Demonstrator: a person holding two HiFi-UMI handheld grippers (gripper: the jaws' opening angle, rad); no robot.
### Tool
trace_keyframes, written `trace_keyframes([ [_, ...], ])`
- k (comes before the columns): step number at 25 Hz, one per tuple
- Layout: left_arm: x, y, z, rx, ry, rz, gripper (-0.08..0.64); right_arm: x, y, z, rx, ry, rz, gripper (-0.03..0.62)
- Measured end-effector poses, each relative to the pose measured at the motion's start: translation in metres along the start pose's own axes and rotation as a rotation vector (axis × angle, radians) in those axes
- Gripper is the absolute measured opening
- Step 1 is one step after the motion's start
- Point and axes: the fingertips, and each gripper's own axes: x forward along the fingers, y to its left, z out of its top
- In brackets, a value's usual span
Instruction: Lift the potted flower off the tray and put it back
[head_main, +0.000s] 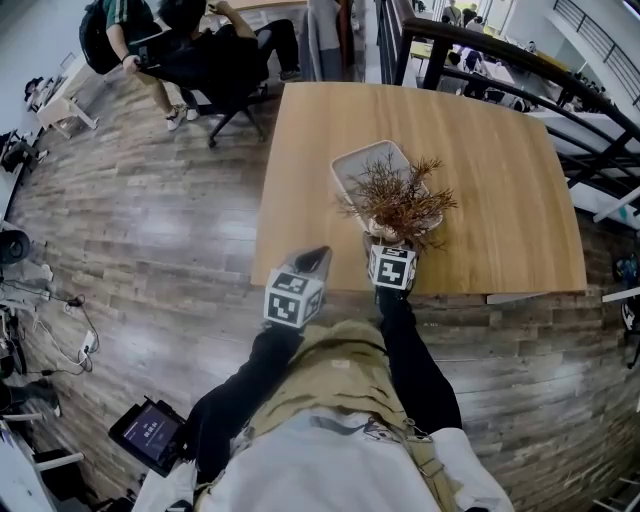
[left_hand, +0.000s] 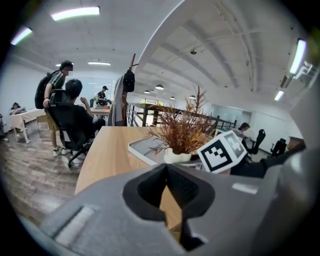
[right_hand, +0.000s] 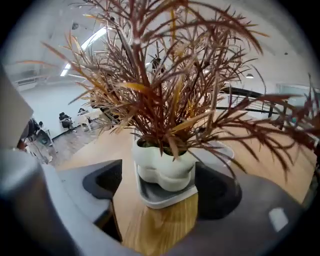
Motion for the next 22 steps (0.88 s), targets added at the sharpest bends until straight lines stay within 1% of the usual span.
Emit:
trace_keyframes([
  [9, -0.003, 0.013, -0.015, -0.013, -0.007, 0.032, 0.002, 0.029, -0.006, 0.008, 0.027, -0.032, -0.007, 0.462],
  [12, -0.006, 0.019, -0.020, -0.018, 0.001, 0.050, 0.002, 0.037, -0.008, 0.012, 0.034, -0.041, -0.016, 0.483],
  [16, -0.010, 0.026, -0.023, -0.026, 0.013, 0.072, 0.002, 0.037, -0.010, 0.018, 0.009, -0.036, -0.031, 0.491],
  [17, -0.012, 0.026, -0.023, -0.029, 0.015, 0.075, 0.002, 0.037, -0.010, 0.018, 0.002, -0.030, -0.032, 0.485],
  [20, -0.015, 0.025, -0.024, -0.036, 0.022, 0.078, 0.002, 0.034, -0.007, 0.021, -0.022, -0.027, -0.027, 0.479],
  [22, -0.013, 0.022, -0.022, -0.039, 0.028, 0.077, 0.002, 0.031, -0.008, 0.019, -0.021, -0.008, -0.015, 0.479],
])
